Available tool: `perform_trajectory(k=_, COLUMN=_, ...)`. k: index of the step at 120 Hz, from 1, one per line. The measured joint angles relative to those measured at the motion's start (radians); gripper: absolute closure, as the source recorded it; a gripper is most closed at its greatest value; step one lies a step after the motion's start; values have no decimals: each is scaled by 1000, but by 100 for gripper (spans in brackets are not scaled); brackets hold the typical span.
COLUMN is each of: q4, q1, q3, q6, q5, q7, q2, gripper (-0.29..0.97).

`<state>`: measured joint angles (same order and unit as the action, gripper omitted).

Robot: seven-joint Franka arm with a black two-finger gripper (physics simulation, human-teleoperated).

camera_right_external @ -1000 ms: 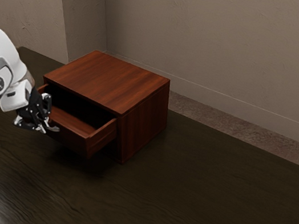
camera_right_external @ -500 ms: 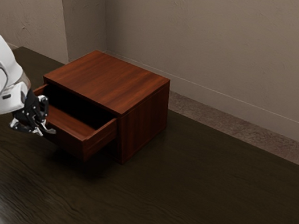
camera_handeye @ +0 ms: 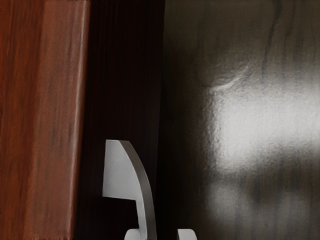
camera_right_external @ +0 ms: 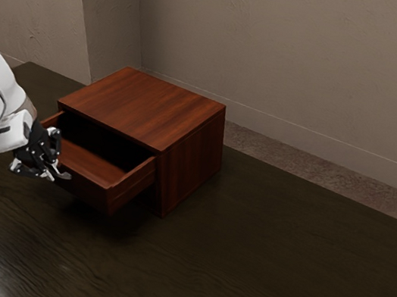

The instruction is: Pull the drawer handle with one arm to open the drawer

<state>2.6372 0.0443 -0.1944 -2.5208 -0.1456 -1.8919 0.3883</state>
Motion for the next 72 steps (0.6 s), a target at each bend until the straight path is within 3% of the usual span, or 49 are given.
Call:
perform_trajectory(k=22, q4=2, q1=0, q3=0, q6=4, q5=1, q7=0, q2=23, gripper=69)
perform_trajectory(k=46, q4=-12, q1=6, q3=-71, q6=55, q5=64, q7=2, q2=168, gripper=61)
perform_trajectory(k=56, q4=-146, q1=3, q3=-70, q6=162, q5=104, q7=8, q2=182, gripper=42)
perform_trajectory(k=72, q4=-477, q1=-1, q3=-70, q6=445, q5=134, q7=25, q2=54, gripper=23)
